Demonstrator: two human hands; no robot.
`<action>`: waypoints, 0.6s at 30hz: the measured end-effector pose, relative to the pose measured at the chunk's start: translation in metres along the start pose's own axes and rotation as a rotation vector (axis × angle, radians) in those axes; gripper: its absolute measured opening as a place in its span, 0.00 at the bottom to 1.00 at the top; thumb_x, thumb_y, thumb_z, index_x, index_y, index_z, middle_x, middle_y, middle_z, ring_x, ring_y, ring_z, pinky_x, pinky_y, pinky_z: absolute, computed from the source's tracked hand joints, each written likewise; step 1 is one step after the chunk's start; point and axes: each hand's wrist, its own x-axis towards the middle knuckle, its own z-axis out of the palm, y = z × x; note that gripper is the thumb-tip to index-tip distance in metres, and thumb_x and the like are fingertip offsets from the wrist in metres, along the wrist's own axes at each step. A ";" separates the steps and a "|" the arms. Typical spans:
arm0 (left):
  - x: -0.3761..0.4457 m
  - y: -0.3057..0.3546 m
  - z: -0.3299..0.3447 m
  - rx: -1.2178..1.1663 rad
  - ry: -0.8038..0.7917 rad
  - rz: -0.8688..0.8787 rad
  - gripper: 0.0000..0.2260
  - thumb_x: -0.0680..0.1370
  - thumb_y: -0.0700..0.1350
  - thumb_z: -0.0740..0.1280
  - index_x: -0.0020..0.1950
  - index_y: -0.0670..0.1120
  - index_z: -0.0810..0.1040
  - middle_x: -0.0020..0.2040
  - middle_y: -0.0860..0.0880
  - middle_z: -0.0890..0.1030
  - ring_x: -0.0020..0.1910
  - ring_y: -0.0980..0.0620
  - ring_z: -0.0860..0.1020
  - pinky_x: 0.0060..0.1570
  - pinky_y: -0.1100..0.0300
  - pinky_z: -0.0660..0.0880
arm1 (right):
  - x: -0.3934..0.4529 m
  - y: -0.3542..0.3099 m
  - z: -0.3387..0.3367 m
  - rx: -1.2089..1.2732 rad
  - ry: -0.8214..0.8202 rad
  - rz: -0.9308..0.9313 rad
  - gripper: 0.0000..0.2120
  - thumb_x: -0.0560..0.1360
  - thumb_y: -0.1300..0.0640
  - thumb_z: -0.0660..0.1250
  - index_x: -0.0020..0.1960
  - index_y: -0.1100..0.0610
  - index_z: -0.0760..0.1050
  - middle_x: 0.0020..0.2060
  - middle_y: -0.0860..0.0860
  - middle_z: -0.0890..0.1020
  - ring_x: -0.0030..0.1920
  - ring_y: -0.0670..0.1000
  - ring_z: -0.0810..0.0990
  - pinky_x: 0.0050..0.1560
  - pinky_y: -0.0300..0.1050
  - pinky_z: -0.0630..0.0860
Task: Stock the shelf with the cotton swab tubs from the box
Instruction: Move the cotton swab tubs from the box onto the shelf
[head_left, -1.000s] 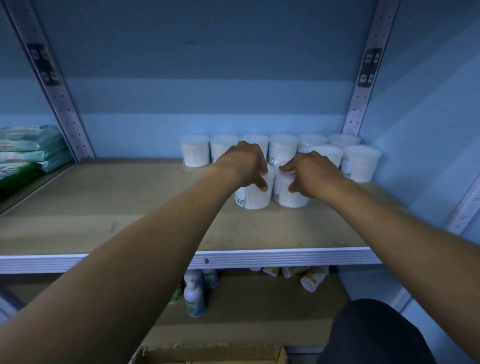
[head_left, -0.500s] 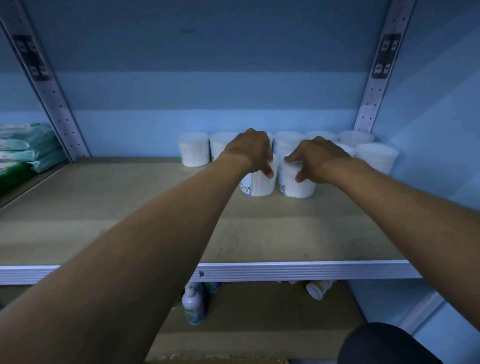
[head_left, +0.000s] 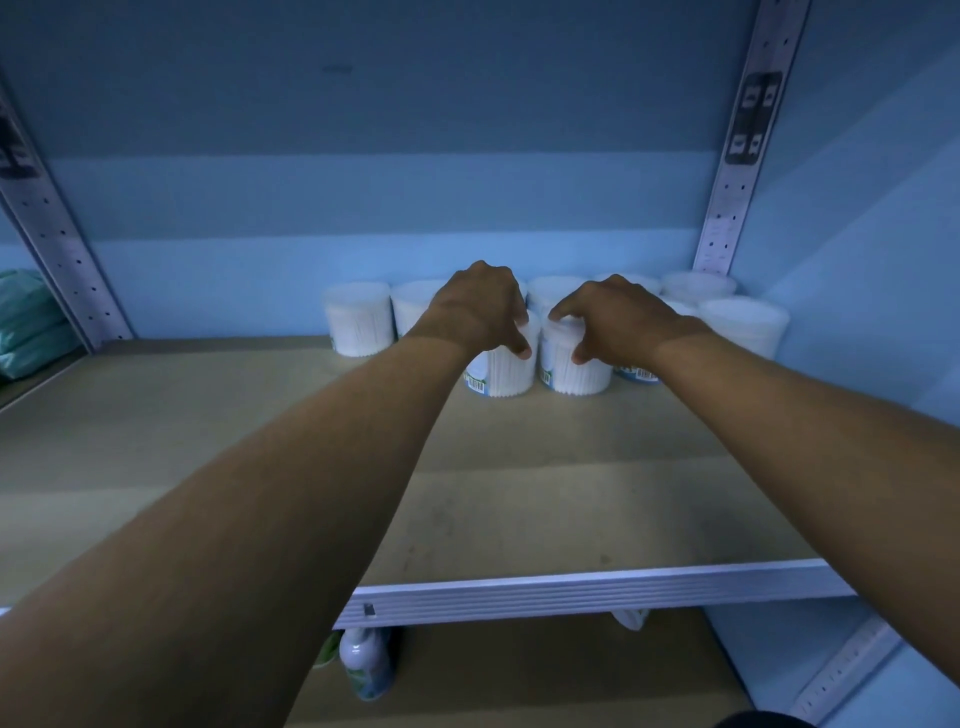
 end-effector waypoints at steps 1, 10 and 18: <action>0.002 -0.001 0.001 0.001 0.001 0.001 0.22 0.64 0.55 0.82 0.54 0.51 0.85 0.53 0.49 0.84 0.52 0.48 0.81 0.54 0.53 0.79 | 0.002 0.001 0.001 -0.001 0.005 -0.005 0.31 0.69 0.57 0.79 0.70 0.46 0.75 0.68 0.53 0.76 0.65 0.57 0.75 0.61 0.50 0.73; 0.015 -0.001 0.002 0.024 -0.008 0.012 0.23 0.66 0.56 0.81 0.57 0.49 0.85 0.55 0.48 0.83 0.53 0.47 0.80 0.51 0.56 0.76 | 0.011 0.005 0.000 -0.013 0.009 -0.009 0.31 0.70 0.57 0.79 0.71 0.47 0.75 0.68 0.53 0.76 0.66 0.57 0.74 0.60 0.49 0.73; 0.014 -0.001 0.004 0.031 0.001 0.004 0.22 0.65 0.57 0.81 0.56 0.50 0.85 0.54 0.48 0.83 0.52 0.46 0.80 0.54 0.52 0.79 | 0.007 0.004 0.000 -0.032 0.018 -0.023 0.30 0.71 0.57 0.78 0.71 0.47 0.74 0.69 0.52 0.76 0.67 0.56 0.73 0.62 0.49 0.72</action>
